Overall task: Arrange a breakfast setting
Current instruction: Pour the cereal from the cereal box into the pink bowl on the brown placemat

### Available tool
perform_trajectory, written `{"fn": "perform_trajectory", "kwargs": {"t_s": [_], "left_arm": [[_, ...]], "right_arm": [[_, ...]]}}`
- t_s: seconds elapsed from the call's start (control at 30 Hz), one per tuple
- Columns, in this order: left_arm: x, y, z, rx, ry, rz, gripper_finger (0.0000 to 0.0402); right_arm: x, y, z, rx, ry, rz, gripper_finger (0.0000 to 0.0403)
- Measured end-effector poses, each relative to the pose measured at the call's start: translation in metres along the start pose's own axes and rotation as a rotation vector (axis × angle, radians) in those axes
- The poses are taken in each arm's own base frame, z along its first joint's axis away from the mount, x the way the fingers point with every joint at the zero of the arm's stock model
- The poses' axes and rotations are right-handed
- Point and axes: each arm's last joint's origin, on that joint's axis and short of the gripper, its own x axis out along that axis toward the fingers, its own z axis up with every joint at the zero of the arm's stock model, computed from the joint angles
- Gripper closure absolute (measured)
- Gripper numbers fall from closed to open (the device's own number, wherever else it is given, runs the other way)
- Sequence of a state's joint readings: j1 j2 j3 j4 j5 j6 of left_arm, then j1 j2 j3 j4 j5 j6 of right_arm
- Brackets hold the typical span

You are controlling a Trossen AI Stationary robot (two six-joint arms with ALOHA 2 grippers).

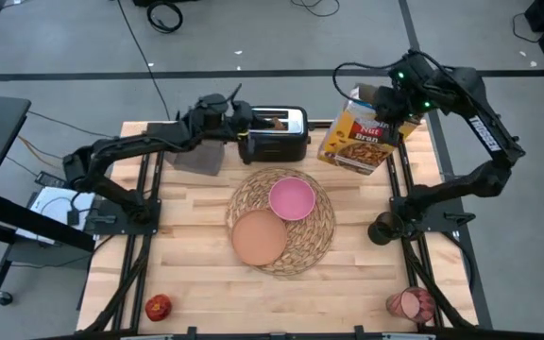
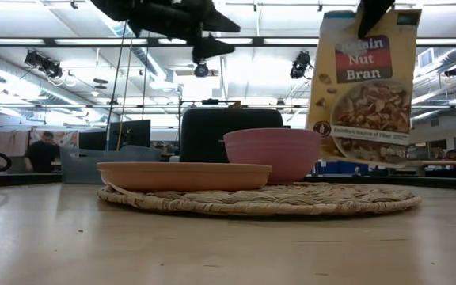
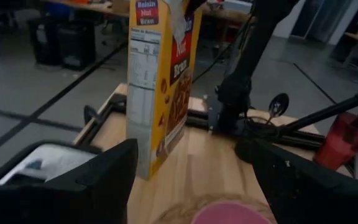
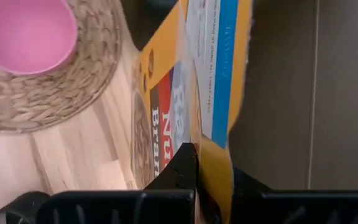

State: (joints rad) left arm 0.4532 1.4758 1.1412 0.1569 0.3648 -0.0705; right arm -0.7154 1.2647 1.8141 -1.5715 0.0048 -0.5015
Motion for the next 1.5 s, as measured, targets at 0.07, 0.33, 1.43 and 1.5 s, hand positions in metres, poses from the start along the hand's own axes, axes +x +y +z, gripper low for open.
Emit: {"fn": "perform_trajectory", "kwargs": {"t_s": [0.07, 0.33, 1.43, 1.5], "left_arm": [[0.007, 0.000, -0.003, -0.016, -0.016, -0.009, 0.0086], [0.030, -0.004, -0.014, -0.112, -0.039, 0.004, 0.0086], [0.126, -0.047, 0.004, 0.109, -0.089, 0.003, 0.0103], [0.124, -0.047, 0.006, 0.108, -0.085, 0.008, 0.0127]], "right_arm": [[-0.006, 0.006, -0.001, -0.066, -0.022, 0.002, 0.0399], [-0.022, 0.025, -0.003, -0.256, -0.128, 0.012, 0.0400], [-0.079, 0.033, 0.016, -0.420, -0.597, -0.015, 0.0400], [-0.079, 0.033, 0.017, -0.416, -0.604, -0.007, 0.0400]]}}
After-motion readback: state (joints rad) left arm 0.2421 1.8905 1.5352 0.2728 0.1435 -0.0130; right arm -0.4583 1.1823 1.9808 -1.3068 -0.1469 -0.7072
